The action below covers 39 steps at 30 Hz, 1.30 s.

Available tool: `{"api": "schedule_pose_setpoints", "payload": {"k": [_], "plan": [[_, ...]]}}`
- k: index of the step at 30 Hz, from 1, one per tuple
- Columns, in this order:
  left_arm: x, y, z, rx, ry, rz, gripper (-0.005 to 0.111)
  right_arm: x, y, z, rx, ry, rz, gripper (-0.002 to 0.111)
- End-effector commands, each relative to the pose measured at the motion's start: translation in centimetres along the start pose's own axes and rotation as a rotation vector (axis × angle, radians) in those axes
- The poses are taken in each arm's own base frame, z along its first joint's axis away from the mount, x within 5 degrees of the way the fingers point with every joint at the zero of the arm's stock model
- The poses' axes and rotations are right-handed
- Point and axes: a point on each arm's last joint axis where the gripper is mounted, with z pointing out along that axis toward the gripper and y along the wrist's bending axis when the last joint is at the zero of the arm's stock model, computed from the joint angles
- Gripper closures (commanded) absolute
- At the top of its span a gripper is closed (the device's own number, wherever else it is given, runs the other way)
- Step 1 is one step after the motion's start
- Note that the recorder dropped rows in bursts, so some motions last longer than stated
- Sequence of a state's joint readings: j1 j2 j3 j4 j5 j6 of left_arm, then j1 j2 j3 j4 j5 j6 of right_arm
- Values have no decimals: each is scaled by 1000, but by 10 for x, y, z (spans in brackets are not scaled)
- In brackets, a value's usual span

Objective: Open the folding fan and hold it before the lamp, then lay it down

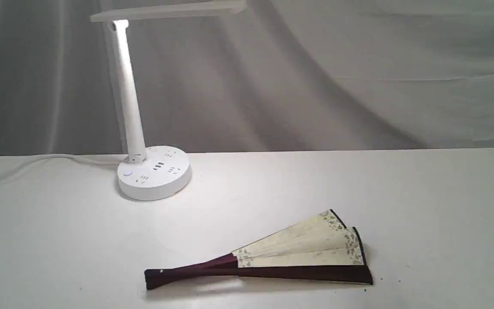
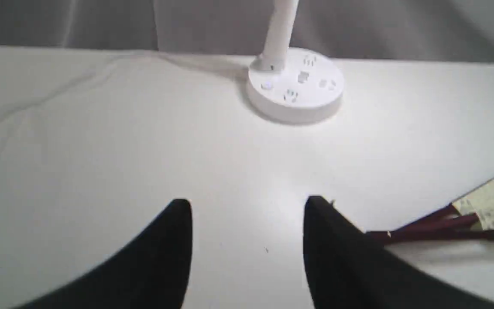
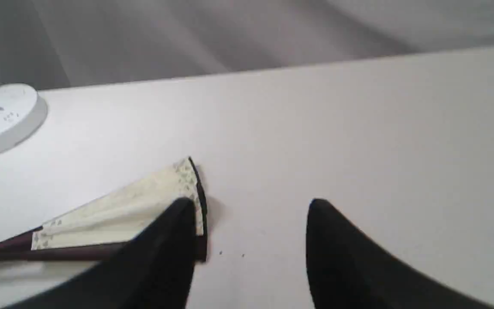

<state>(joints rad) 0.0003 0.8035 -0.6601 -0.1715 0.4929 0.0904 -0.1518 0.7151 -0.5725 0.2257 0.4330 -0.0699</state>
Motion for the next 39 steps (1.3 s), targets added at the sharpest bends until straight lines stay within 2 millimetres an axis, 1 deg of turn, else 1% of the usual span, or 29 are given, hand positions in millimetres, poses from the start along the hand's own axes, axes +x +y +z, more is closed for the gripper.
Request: {"api": "schedule_pose_setpoints", "payload": {"k": [1, 2, 3, 6, 9, 11, 12, 14, 19, 25, 27, 30, 32, 35, 39], "plan": [[-6, -4, 30, 52, 128, 24, 64, 4, 1, 23, -23, 112, 17, 63], [-7, -5, 38, 72, 160, 34, 64, 5, 1, 28, -27, 130, 10, 63], [-5, -6, 50, 94, 208, 51, 64, 8, 1, 38, -39, 173, -18, 63], [-3, -9, 76, 145, 306, 30, 64, 14, 1, 52, -58, 235, -15, 63], [2, -14, 99, 171, 399, 55, 64, 19, 2, 61, -72, 290, 37, 63], [9, -25, 115, 188, 459, 140, 64, 21, 2, 64, -73, 315, 39, 63], [10, -28, 119, 194, 472, 161, 64, 22, 2, 64, -73, 323, 39, 63], [16, -42, 133, 219, 497, 224, 64, 23, 2, 66, -74, 335, 39, 63], [27, -70, 164, 262, 510, 289, 64, 24, 2, 65, -78, 348, 37, 63], [38, -92, 201, 293, 550, 361, 64, 24, 3, 65, -85, 350, 52, 63], [41, -95, 213, 298, 567, 374, 63, 24, 3, 65, -85, 350, 52, 63], [45, -99, 234, 298, 597, 372, 54, 24, 3, 65, -85, 350, 48, 63], [49, -100, 245, 297, 611, 372, 48, 26, 2, 66, -83, 352, 49, 63], [57, -101, 260, 289, 619, 358, 47, 31, 1, 66, -75, 356, 52, 63], [67, -101, 274, 280, 629, 360, 47, 33, 0, 67, -70, 352, 55, 63]]}}
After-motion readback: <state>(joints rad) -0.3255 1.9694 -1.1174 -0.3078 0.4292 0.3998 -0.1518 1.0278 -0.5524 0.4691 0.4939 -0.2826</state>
